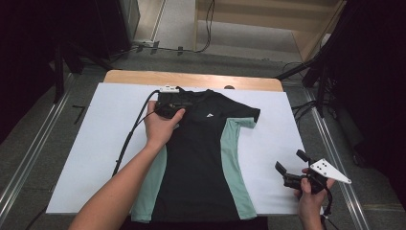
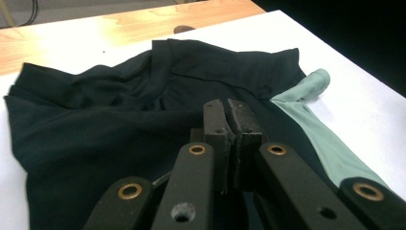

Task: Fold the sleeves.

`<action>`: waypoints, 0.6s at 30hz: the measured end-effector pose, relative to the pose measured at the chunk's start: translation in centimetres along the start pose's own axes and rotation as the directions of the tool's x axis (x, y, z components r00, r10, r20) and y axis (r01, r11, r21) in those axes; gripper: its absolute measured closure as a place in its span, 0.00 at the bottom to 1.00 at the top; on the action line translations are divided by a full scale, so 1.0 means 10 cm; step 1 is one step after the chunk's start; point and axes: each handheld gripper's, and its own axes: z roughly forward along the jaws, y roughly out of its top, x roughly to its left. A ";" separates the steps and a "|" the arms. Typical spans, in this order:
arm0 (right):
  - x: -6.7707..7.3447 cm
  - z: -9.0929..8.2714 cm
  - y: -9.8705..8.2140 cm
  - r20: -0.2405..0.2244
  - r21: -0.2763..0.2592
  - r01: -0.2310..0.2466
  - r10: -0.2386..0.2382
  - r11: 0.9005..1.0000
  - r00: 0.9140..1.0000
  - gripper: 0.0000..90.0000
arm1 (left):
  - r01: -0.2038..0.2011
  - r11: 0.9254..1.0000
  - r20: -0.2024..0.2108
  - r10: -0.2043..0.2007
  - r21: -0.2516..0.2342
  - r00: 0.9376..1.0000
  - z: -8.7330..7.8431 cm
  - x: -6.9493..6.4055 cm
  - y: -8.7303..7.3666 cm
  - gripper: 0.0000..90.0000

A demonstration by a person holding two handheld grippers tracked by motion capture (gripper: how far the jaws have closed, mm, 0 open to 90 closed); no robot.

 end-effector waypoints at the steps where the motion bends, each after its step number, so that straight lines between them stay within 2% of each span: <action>1: 0.00 0.00 0.00 0.001 0.000 0.000 0.000 1.000 1.000 0.00 | 0.002 1.000 0.000 -0.002 0.005 1.000 0.02 0.00 0.00 0.97; 9: 0.00 0.00 0.00 0.002 0.002 0.003 -0.003 1.000 1.000 0.00 | 0.007 1.000 -0.009 -0.007 0.011 1.000 0.18 -0.04 -0.03 0.97; 18: 0.00 0.00 0.00 -0.001 0.001 0.000 0.000 1.000 1.000 0.00 | 0.006 0.998 -0.010 -0.006 0.061 1.000 0.35 -0.07 -0.13 0.97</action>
